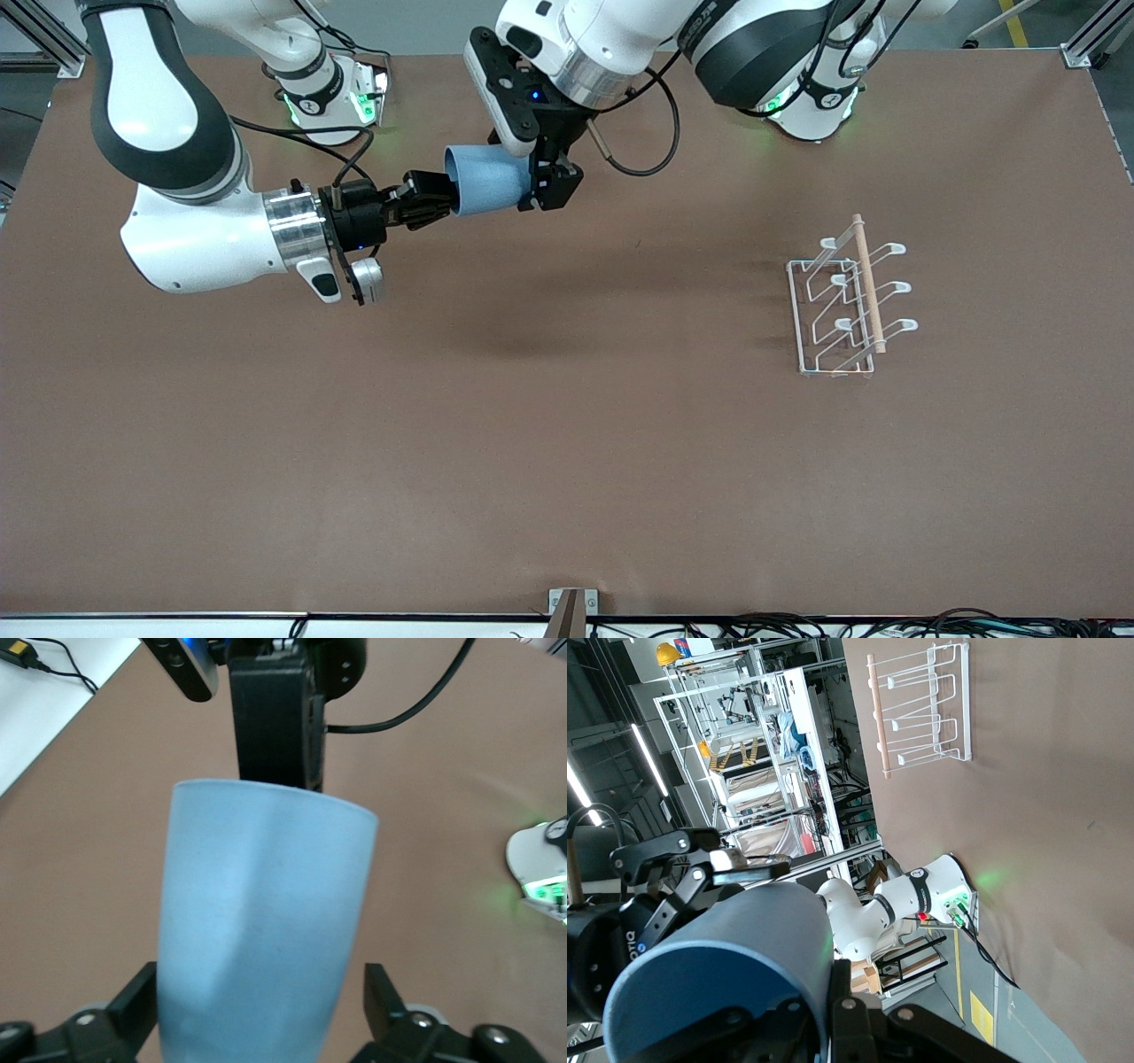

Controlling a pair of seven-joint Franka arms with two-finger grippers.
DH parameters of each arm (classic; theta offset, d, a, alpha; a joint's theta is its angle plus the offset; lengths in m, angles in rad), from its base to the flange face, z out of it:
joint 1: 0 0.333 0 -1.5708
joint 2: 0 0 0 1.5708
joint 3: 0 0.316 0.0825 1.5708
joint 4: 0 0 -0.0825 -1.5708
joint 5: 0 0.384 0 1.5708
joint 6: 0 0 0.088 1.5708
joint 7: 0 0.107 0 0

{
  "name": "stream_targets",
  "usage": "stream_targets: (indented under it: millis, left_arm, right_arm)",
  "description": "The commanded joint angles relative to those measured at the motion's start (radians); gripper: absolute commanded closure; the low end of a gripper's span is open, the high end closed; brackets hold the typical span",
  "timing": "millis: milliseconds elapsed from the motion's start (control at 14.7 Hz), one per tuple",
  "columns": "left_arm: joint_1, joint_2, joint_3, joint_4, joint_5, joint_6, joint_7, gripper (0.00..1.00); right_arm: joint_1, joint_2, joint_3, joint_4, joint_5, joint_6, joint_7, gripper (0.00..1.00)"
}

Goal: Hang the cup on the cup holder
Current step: 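Grasp the cup with the left gripper while the right gripper releases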

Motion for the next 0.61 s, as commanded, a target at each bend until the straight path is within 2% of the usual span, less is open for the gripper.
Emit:
stream_targets:
  millis: [0,68,204,272,408,476,544]
  left_arm:
    - [-0.013,0.035,-0.001,0.026,0.046,0.010,-0.011,0.15]
    - [-0.016,0.043,-0.001,0.026,0.063,0.010,-0.011,0.25]
    - [-0.030,0.046,0.001,0.026,0.084,0.010,-0.014,0.55]
    - [-0.029,0.045,0.001,0.026,0.087,0.009,-0.011,0.67]
    - [-0.016,0.042,0.005,0.026,0.108,-0.002,-0.006,0.71]
    - [-0.013,0.042,0.007,0.025,0.147,-0.013,-0.005,0.71]
    - [-0.009,0.040,0.008,0.026,0.173,-0.051,-0.003,0.71]
  right_arm:
    - [0.014,-0.026,-0.008,-0.015,0.021,0.008,0.021,0.98]
    - [0.016,-0.026,-0.008,-0.014,0.021,0.008,0.021,0.98]
    - [0.016,-0.026,-0.008,-0.011,0.021,0.006,0.021,0.97]
    - [0.016,-0.026,-0.008,-0.011,0.021,0.005,0.021,0.96]
    - [0.016,-0.026,-0.008,-0.011,0.021,0.003,0.021,0.92]
    - [0.016,-0.026,-0.008,-0.011,0.021,0.002,0.021,0.78]
    - [0.014,-0.026,-0.010,-0.009,0.019,-0.001,0.036,0.01]
